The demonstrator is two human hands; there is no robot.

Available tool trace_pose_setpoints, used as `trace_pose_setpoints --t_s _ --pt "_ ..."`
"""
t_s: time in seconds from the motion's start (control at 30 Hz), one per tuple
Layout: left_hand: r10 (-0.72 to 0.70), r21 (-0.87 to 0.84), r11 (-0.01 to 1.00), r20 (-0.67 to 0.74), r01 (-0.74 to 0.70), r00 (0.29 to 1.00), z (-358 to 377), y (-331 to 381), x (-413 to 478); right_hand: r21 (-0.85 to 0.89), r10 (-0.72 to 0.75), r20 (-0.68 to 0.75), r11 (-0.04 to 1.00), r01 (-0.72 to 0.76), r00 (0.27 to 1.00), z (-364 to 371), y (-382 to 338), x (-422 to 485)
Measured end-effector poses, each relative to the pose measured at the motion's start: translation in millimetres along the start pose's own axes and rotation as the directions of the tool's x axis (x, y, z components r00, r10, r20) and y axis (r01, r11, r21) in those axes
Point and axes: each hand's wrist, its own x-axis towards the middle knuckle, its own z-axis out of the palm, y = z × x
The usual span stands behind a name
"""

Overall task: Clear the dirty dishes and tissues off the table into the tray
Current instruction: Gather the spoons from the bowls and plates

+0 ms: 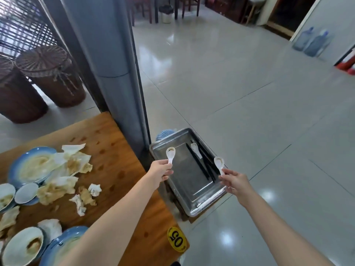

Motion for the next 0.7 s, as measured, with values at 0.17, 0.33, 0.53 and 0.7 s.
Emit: trace_pose_setpoints --t_s 0.17,0.33,0.53,0.7 --pt "-0.051 -0.016 0.999 -0.032 0.051 0.998 7.3 7.9 23.4 -0.037 0.079 -0.005 0.996 -0.079 0.997 4.5 -8.0 40.3" --pt "-0.115 -0.065 0.992 -0.105 0.109 0.988 4.7 5.0 44.6 -0.083 0.198 0.045 0.977 -0.194 0.979 14.9 -13.2 86.7" --pt "-0.176 -0.123 0.980 -0.188 0.155 0.966 26.2 5.8 76.1 -0.177 0.257 0.147 0.957 -0.230 0.955 22.2 -23.5 159.3" --pt "-0.235 -0.151 0.968 -0.238 0.203 0.942 59.5 1.1 108.0 -0.332 0.333 0.179 0.906 -0.261 0.926 12.0 -22.7 220.8"
